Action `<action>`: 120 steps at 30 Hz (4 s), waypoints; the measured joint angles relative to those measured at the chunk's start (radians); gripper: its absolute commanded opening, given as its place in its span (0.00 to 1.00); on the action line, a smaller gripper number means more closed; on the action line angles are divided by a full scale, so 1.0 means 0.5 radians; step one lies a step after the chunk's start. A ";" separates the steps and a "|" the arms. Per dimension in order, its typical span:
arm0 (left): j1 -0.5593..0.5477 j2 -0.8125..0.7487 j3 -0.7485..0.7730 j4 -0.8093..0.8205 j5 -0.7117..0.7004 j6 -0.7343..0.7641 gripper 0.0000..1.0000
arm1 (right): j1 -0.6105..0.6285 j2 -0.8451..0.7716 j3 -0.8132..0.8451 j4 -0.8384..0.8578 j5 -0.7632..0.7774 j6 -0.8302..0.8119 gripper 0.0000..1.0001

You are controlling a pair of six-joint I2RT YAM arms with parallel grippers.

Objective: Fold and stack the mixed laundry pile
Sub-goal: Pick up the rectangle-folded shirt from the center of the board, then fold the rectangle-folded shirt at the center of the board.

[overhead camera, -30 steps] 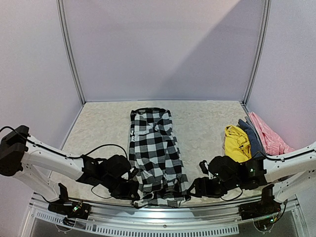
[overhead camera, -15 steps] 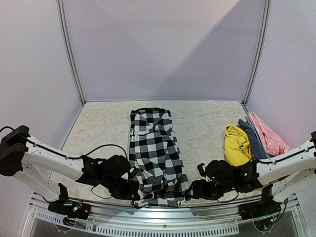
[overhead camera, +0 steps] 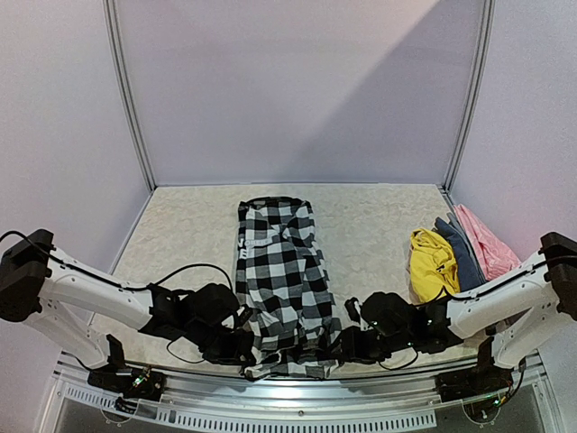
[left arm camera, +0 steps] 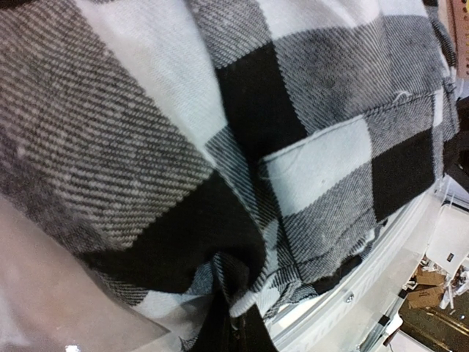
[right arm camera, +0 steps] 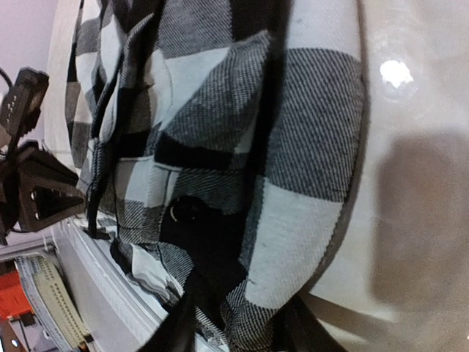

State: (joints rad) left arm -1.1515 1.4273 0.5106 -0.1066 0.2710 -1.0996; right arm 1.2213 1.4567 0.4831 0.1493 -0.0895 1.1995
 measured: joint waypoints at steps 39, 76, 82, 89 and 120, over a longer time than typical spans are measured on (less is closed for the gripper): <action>-0.262 -0.526 0.318 -0.787 -0.307 -0.095 0.00 | 0.023 -0.396 0.670 -1.180 -0.133 -0.200 0.00; 0.426 -0.170 1.099 -1.180 -0.431 0.176 0.00 | -0.457 0.028 1.450 -1.560 0.105 -0.674 0.00; 0.630 0.079 1.347 -1.245 -0.373 0.269 0.00 | -0.580 0.253 1.640 -1.572 0.054 -0.756 0.00; 0.822 0.346 1.568 -1.298 -0.284 0.380 0.00 | -0.728 0.511 1.859 -1.605 -0.031 -0.859 0.00; 1.196 1.209 2.116 -1.516 -0.102 0.575 0.17 | -1.154 1.403 2.519 -1.714 -0.365 -1.046 0.28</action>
State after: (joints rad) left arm -0.5537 2.0315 1.5688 -0.8646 0.2199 -0.8124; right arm 0.6441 2.1582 1.7428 -0.7078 -0.2722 0.6765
